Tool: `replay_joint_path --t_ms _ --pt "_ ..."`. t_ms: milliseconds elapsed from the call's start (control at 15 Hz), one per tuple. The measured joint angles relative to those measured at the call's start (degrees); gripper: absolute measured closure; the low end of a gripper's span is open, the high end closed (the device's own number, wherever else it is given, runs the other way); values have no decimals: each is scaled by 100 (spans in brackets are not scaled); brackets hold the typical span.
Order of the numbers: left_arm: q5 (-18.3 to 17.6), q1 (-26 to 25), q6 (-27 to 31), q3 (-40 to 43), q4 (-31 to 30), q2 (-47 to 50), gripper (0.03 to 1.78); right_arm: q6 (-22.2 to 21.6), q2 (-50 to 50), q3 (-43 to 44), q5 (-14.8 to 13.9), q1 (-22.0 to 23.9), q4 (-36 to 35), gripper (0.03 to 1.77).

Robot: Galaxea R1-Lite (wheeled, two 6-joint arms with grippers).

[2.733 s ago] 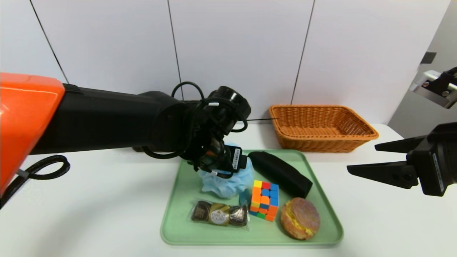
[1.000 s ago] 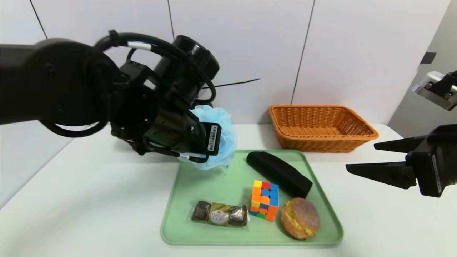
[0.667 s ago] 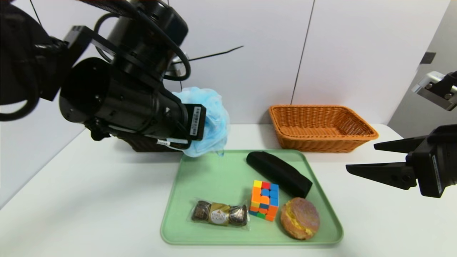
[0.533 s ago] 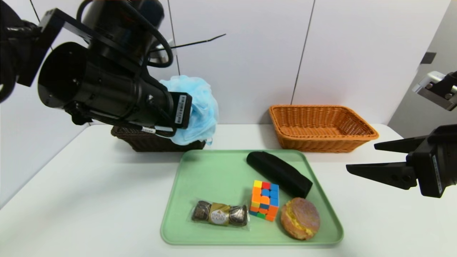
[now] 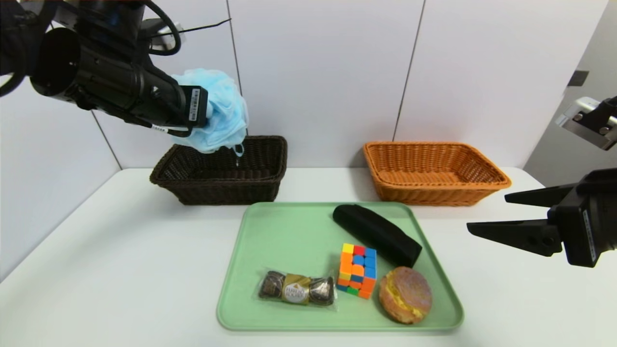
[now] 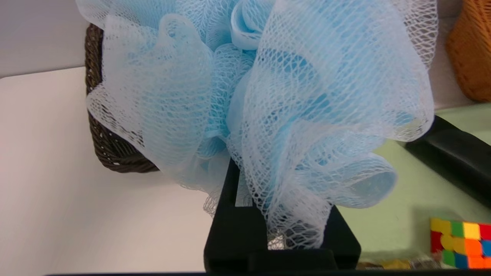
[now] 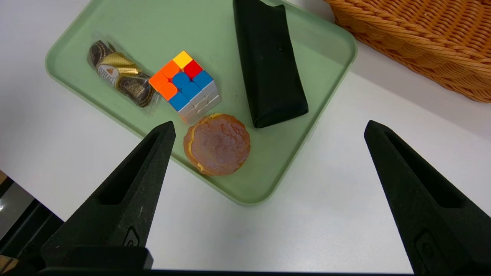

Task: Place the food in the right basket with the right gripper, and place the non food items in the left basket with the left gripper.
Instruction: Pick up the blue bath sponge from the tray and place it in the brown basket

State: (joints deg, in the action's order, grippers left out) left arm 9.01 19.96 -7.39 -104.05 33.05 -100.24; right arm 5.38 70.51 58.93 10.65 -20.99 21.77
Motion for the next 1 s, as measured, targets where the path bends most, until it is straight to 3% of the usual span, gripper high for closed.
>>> replay_joint_path --t_ms 200,600,667,1000 --pt "-22 -389 4 -456 -9 -618 164 -6 13 2 0 0 -6 10" --pt "-457 -885 172 -869 -55 -1687 164 -12 40 -2 0 7 -4 10" --pt "-488 -919 174 -874 -100 -1787 157 -15 51 -4 0 7 -2 10" --pt "-502 -985 191 -883 -196 -2037 87 -15 95 -4 -2 5 -11 10"
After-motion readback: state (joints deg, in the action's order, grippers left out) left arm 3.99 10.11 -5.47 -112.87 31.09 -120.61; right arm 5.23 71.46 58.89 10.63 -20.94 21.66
